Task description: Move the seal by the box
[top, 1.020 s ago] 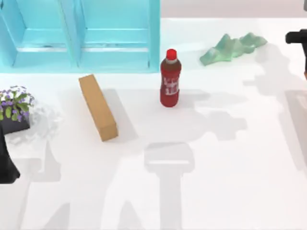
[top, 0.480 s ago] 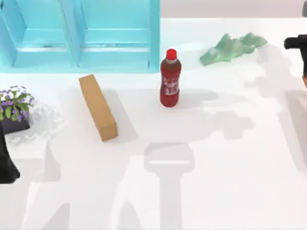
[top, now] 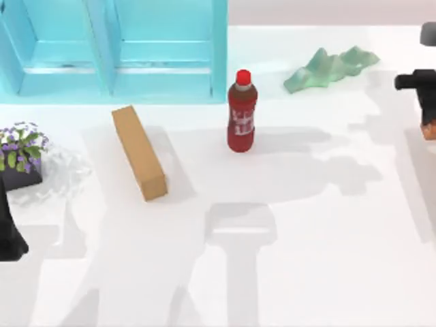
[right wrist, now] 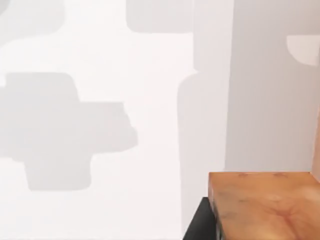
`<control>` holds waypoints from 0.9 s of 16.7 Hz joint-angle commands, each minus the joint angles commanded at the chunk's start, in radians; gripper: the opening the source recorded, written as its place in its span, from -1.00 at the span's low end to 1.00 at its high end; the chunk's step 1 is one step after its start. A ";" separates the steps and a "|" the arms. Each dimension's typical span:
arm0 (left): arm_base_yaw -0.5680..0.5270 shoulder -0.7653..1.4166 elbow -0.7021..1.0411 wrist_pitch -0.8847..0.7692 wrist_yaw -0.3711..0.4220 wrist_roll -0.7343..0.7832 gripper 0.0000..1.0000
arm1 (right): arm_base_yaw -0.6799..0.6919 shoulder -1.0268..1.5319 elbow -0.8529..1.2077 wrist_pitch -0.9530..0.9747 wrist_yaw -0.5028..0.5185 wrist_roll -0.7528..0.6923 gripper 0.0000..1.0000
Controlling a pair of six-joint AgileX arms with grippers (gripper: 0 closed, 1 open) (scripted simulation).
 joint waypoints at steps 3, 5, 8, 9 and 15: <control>0.000 0.000 0.000 0.000 0.000 0.000 1.00 | 0.001 0.010 -0.043 0.051 0.000 0.001 -1.00; 0.000 0.000 0.000 0.000 0.000 0.000 1.00 | 0.001 0.010 -0.044 0.051 0.000 0.001 -1.00; 0.000 0.000 0.000 0.000 0.000 0.000 1.00 | 0.001 0.010 -0.044 0.051 0.000 0.001 -0.85; 0.000 0.000 0.000 0.000 0.000 0.000 1.00 | 0.001 0.010 -0.044 0.051 0.000 0.001 -0.70; 0.000 0.000 0.000 0.000 0.000 0.000 1.00 | 0.001 0.010 -0.044 0.051 0.000 0.001 0.21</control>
